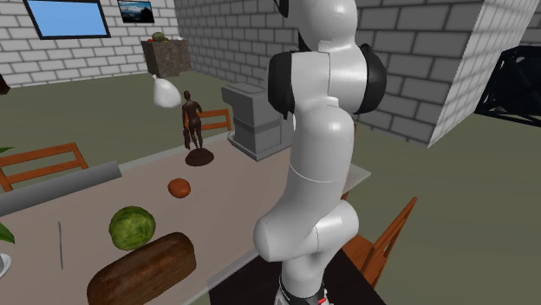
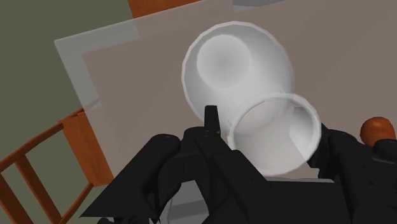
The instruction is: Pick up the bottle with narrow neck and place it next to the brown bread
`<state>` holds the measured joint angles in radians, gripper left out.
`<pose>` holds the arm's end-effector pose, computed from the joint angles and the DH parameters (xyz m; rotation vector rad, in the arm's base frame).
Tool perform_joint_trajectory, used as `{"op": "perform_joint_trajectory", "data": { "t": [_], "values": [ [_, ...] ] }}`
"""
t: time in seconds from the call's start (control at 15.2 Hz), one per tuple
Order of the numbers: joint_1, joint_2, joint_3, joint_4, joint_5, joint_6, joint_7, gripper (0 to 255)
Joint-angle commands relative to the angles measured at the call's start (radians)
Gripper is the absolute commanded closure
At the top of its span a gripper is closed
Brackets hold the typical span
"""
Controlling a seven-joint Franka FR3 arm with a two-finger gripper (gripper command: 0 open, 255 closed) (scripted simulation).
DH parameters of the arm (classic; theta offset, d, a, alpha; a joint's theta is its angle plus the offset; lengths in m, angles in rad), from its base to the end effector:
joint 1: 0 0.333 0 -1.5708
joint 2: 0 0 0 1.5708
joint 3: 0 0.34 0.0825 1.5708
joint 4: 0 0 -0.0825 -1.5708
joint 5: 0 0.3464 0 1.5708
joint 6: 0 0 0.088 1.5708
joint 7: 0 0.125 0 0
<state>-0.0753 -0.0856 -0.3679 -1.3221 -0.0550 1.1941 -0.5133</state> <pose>0.3872 -0.2061 0.7391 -3.1357 -0.0832 0.0824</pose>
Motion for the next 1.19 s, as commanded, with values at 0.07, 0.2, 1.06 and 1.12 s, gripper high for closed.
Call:
{"op": "perform_joint_trajectory", "data": {
  "t": [0.07,0.2,1.06,1.12],
  "values": [
    [0.032,-0.048,0.045,-0.045,-0.008,-0.002,0.076,255],
    [0.054,-0.082,0.081,-0.083,-0.010,0.000,0.135,255],
    [0.175,-0.176,0.309,-0.186,0.043,0.001,0.499,255],
    [0.183,-0.175,0.326,-0.185,0.050,0.001,0.526,255]
  ]
}}
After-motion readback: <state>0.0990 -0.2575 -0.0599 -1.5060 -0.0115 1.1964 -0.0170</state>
